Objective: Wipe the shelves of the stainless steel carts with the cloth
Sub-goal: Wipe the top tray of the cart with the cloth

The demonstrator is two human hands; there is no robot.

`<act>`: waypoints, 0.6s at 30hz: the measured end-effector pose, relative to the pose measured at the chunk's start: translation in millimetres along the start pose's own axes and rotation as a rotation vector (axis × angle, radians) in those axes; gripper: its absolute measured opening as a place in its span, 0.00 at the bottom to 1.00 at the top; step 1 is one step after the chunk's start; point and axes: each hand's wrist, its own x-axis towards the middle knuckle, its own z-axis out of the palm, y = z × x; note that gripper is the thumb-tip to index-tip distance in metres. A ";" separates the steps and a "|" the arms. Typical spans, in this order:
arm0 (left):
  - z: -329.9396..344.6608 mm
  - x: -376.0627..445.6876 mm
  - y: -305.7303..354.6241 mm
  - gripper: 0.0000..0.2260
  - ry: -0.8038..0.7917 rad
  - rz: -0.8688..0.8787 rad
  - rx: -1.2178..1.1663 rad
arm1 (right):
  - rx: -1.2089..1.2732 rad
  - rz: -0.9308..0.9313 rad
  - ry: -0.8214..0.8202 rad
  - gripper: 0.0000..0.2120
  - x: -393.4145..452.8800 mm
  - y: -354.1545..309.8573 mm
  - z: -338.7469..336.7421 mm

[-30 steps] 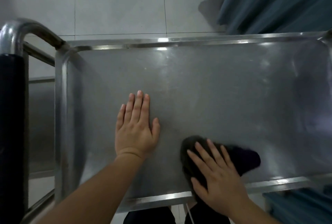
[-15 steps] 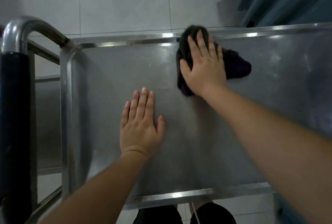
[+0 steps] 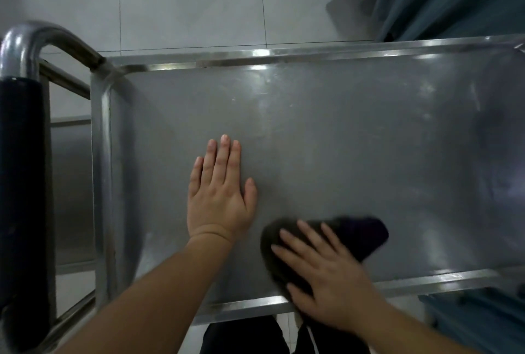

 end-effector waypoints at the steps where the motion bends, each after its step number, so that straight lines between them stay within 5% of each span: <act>1: -0.5 -0.2 0.6 0.32 0.000 0.001 0.001 | -0.014 -0.031 0.011 0.33 19.9 17.7 -8.5; 4: -2.2 -0.1 1.6 0.32 -0.011 -0.007 0.006 | -0.055 0.051 0.053 0.32 99.2 82.0 -37.6; 10: -4.7 -0.5 0.8 0.32 -0.057 -0.017 0.009 | -0.081 0.648 0.087 0.35 189.1 188.4 -91.5; 15: -8.0 -0.6 2.0 0.32 -0.071 -0.025 -0.010 | 0.037 0.988 0.133 0.42 134.4 163.3 -70.4; 18: -7.6 -0.6 2.1 0.32 -0.079 -0.026 -0.003 | 0.038 0.946 0.119 0.45 77.8 123.5 -47.0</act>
